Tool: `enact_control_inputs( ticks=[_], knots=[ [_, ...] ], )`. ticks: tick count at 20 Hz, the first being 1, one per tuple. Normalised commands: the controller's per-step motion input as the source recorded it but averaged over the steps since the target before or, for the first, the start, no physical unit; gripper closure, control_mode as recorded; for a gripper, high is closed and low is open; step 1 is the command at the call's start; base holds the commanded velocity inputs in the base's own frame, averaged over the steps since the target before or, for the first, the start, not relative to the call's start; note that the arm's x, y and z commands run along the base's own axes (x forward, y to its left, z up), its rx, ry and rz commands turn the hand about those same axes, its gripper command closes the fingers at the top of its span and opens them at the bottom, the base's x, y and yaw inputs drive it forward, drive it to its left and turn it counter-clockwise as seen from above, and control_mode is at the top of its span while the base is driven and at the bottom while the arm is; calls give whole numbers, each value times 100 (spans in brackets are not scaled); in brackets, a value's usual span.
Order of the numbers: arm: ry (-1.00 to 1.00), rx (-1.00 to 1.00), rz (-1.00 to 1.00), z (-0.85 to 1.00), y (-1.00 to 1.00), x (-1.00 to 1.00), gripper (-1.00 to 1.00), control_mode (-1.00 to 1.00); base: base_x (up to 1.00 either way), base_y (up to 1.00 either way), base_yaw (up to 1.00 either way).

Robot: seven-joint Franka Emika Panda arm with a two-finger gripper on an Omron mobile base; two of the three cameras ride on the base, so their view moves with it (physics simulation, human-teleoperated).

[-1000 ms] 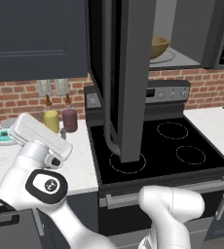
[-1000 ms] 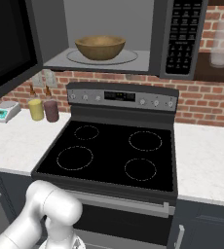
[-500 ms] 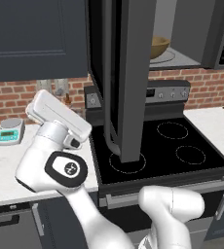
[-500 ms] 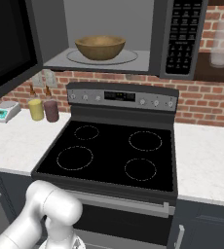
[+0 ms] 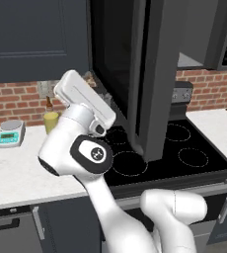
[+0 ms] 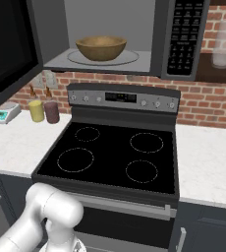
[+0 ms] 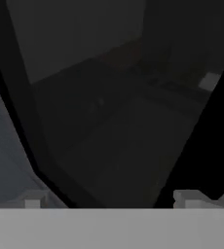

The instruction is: Open the microwave, place the bowl with waffle inside the microwave, then close the microwave door and turn it on.

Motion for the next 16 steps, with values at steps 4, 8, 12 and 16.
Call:
enact_control_inputs(
  ticks=[4, 8, 12, 16],
  knots=[
    [-12, 13, -1, 51, -87, 0, -100, -100, 0, 0, 0],
    [-2, 19, -2, 46, -100, 16, -100, -100, 0, 0, 0],
    [0, 21, 0, 30, -100, 52, -100, -100, 0, 0, 0],
    [8, 19, 0, 5, -100, 93, -100, -100, 0, 0, 0]
  ],
)
